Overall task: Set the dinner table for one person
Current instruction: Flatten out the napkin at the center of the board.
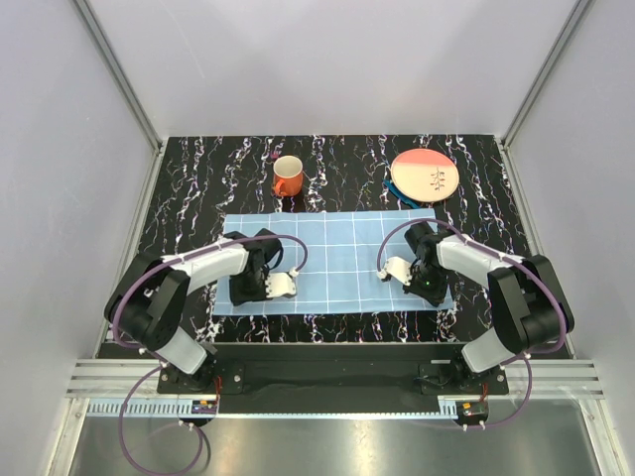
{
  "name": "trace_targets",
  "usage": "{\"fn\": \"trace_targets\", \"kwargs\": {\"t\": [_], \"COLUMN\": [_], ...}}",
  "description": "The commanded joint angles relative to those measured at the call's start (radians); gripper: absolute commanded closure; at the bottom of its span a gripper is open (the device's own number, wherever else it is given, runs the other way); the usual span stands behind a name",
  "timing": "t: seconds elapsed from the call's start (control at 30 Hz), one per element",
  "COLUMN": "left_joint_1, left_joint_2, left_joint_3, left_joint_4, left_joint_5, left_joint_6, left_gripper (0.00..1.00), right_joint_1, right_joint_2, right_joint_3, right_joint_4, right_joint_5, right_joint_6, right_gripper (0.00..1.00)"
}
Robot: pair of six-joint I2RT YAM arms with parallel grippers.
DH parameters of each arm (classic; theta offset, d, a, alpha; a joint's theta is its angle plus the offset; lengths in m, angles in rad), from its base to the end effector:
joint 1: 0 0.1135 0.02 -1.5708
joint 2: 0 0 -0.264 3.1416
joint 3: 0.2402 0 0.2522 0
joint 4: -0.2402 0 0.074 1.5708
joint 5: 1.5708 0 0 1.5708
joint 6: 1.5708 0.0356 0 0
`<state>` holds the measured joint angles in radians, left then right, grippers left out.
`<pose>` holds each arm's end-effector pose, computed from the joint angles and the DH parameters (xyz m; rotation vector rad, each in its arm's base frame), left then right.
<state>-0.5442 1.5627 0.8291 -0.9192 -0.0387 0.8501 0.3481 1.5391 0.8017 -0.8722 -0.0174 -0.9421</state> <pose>0.1983 -0.1184 0.1488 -1.9629 -2.3402 -0.0393 0.2151 0.0787 0.1476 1.8691 -2.4848 -0.0435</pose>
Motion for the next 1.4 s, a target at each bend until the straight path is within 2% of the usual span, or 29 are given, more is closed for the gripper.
{"fn": "trace_targets", "kwargs": {"t": [0.0,1.37], "left_joint_1": [0.009,0.007], "left_joint_2": [0.011,0.065], "left_joint_3": [0.047,0.122], "left_joint_4": [0.013,0.003], "left_joint_5": [-0.013,0.003], "left_joint_6": [0.023,0.024], "left_gripper": [1.00,1.00], "right_joint_1": [-0.015,-0.116], "right_joint_2": [-0.002,-0.131], "right_joint_3": [-0.038,-0.184], "right_joint_4": [0.064,0.061], "right_joint_5": [-0.026,-0.007], "right_joint_6": [0.017,0.049], "right_gripper": [0.99,1.00]}}
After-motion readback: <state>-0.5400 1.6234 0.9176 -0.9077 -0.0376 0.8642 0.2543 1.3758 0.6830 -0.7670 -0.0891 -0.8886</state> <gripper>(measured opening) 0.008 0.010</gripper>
